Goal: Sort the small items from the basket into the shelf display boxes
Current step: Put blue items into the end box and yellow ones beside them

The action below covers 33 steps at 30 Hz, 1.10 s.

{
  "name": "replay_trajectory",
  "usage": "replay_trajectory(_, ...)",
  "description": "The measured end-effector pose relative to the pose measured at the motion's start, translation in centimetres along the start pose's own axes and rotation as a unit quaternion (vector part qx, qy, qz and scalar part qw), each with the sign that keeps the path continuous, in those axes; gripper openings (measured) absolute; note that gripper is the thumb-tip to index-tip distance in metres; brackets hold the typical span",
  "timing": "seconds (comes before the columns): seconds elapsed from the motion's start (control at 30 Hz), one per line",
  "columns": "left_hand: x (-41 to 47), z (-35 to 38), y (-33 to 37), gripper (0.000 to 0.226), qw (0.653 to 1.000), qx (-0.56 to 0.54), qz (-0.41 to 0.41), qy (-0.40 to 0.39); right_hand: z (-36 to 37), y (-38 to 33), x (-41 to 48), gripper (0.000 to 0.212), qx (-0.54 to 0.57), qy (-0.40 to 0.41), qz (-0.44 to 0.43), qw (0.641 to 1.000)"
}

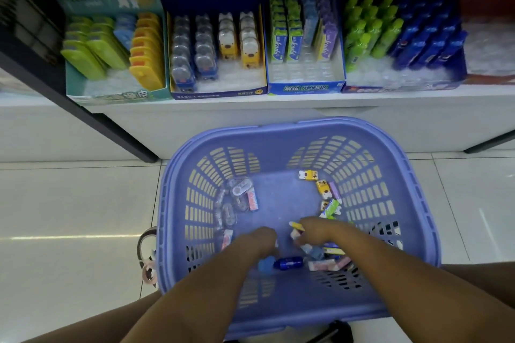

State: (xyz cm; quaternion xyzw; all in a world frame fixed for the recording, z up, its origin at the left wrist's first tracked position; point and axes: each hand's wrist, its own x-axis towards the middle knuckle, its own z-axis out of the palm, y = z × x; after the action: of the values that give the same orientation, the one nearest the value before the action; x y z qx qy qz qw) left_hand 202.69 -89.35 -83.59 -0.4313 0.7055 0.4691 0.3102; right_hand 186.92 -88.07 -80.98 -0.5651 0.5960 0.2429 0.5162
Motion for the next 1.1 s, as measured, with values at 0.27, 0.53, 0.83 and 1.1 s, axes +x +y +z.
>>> replay_trajectory(0.27,-3.1,-6.8,2.2,0.025,0.68,-0.731,-0.011,0.057,-6.0,-1.1,-5.0,0.035,0.479,0.196,-0.109,0.849)
replay_trajectory(0.53,-8.0,-9.8,7.8,0.041,0.589,-0.78,0.178,0.11,-8.0,-5.3,-10.4,0.031,0.338,0.41,-0.189,0.826)
replay_trajectory(0.83,-12.1,-11.2,10.7,0.038,0.596,-0.741,0.226,0.211,-7.4,-7.7,-13.2,0.038,0.266,0.584,-0.196,0.742)
replay_trajectory(1.1,-13.2,-11.4,11.2,0.034,0.43,-0.858,0.268,0.083,-9.8,-7.6,-15.4,0.017,0.385,0.602,-0.216,0.665)
